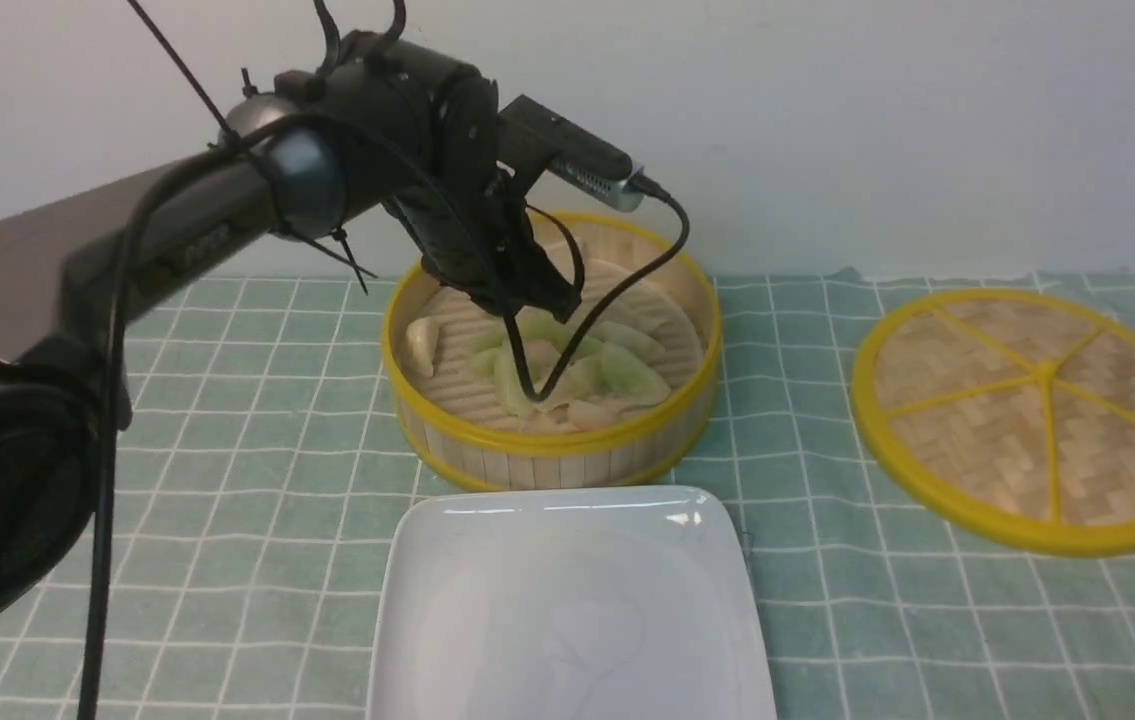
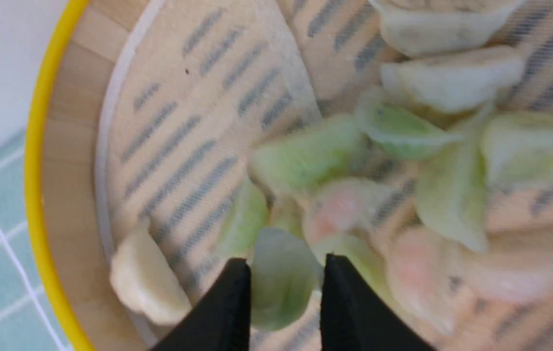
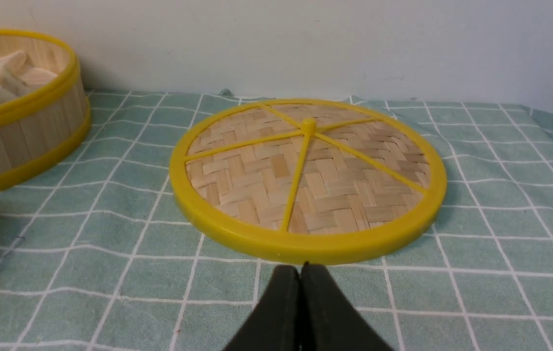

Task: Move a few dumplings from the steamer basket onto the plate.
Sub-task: Use the left arm to grab a dumpling from the steamer, then use the left arm to put the dumpling into the plate

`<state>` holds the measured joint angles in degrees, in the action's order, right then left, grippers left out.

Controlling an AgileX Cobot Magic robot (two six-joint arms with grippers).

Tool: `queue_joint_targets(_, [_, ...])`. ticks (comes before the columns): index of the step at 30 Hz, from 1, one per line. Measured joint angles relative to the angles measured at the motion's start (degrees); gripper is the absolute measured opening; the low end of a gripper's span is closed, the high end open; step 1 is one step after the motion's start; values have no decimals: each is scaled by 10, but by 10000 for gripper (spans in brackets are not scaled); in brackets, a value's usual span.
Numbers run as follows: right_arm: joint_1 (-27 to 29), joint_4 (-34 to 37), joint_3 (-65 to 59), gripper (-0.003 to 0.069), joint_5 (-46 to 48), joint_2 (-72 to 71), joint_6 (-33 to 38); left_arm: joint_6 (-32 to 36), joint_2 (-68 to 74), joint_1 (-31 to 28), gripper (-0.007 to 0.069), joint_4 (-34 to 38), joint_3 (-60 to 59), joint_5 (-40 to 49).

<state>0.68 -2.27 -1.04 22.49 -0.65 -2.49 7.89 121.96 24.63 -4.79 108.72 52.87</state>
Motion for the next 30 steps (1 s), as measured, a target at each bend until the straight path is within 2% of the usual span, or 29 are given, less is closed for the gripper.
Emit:
queue_joint_targets(6, [0, 0, 0, -14, 0, 0, 0, 40, -59, 1, 162, 83, 18, 147])
queue_joint_targets(9, [0, 0, 0, -14, 0, 0, 0, 53, -87, 1, 162, 131, 16, 173])
queue_joint_targets(13, [0, 0, 0, -14, 0, 0, 0, 55, -136, 6, 162, 190, -53, 174])
queue_joint_targets(22, [0, 0, 0, -14, 0, 0, 0, 56, -168, 77, 162, 206, -271, 149])
queue_joint_targets(30, [0, 0, 0, -14, 0, 0, 0, 56, -114, 100, 167, 215, -300, 67])
